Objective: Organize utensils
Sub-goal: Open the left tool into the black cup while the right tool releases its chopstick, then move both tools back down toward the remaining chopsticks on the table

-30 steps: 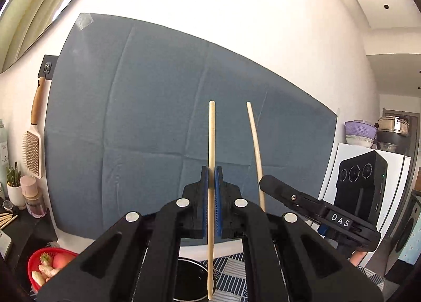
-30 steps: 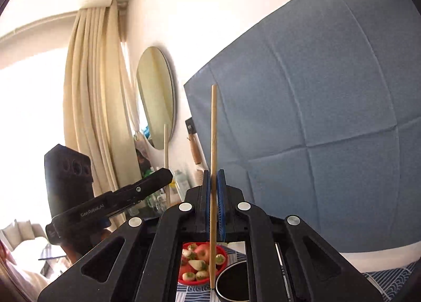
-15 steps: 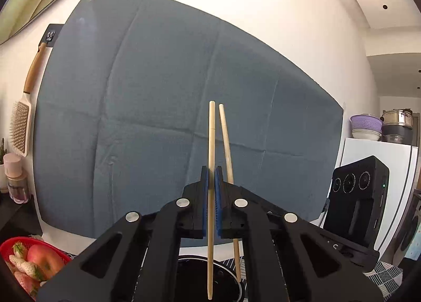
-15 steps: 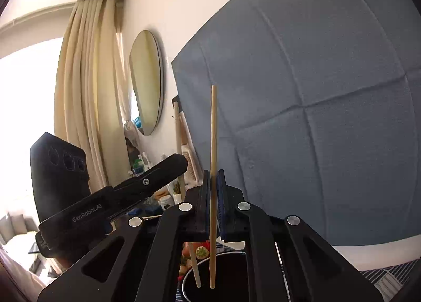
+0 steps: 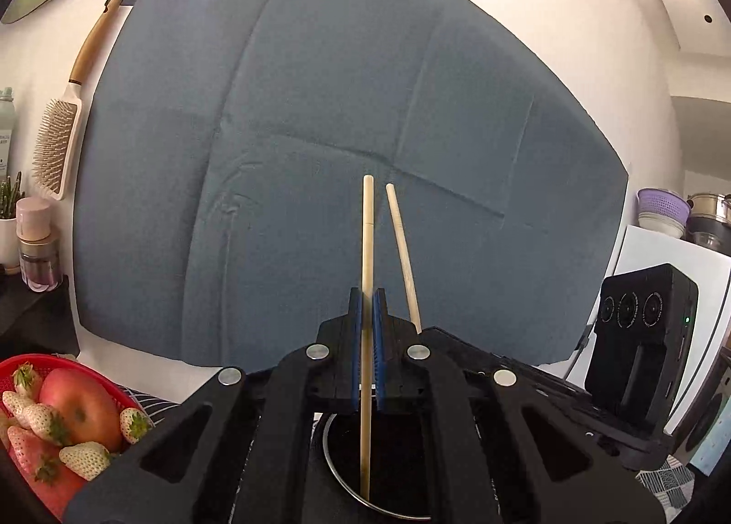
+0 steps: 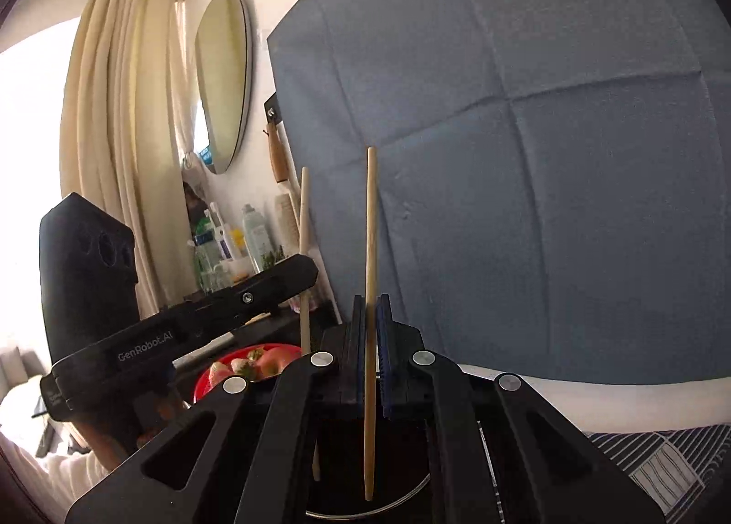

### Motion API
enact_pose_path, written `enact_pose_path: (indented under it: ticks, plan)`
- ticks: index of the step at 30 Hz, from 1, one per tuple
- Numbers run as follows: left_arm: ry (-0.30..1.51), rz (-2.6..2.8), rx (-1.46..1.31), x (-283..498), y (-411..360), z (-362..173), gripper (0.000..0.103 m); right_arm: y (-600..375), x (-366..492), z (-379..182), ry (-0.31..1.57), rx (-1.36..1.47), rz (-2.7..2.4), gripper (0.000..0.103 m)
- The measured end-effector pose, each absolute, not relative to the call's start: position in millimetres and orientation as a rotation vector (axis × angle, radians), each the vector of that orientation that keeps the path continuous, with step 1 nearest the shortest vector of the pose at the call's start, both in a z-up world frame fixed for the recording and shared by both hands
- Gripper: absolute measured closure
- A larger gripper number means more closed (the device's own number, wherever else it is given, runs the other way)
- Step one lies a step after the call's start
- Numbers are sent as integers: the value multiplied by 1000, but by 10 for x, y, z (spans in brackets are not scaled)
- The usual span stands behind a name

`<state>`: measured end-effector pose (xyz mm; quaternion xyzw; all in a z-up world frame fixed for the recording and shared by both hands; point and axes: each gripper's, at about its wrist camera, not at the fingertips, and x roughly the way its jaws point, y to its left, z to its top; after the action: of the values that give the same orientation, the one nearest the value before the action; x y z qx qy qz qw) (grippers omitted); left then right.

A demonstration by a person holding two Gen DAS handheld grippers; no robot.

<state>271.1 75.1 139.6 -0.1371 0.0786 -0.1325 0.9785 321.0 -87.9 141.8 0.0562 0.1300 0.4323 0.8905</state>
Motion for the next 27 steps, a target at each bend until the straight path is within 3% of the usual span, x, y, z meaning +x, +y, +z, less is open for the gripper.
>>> enact_pose_path:
  ticks: [15,16,17,18,19,20,23,27]
  plan:
    - [201,-224,-181,2449,743,1324,98,-927,2937,1397,326,2,832,96]
    - [203,-223,-183,2431,757,1330,93,-937,2922,1413,327,3,818,90]
    - [204,-222,-182,2405,768,1343,78,-960,2892,1432,320,-2,795,83]
    - [201,-213,-176,2365,781,1363,65,-997,2849,1452,306,-7,763,56]
    - [188,-200,-171,2315,803,1381,35,-1046,2799,1478,285,-7,725,19]
    - [169,-191,-167,2246,833,1411,19,-1099,2742,1503,262,-8,688,9]
    - [138,-163,-157,2072,919,1515,5,-1177,2630,1578,249,-61,623,9]
    - [133,-134,-141,1894,989,1625,6,-1244,2477,1602,237,-115,566,8]
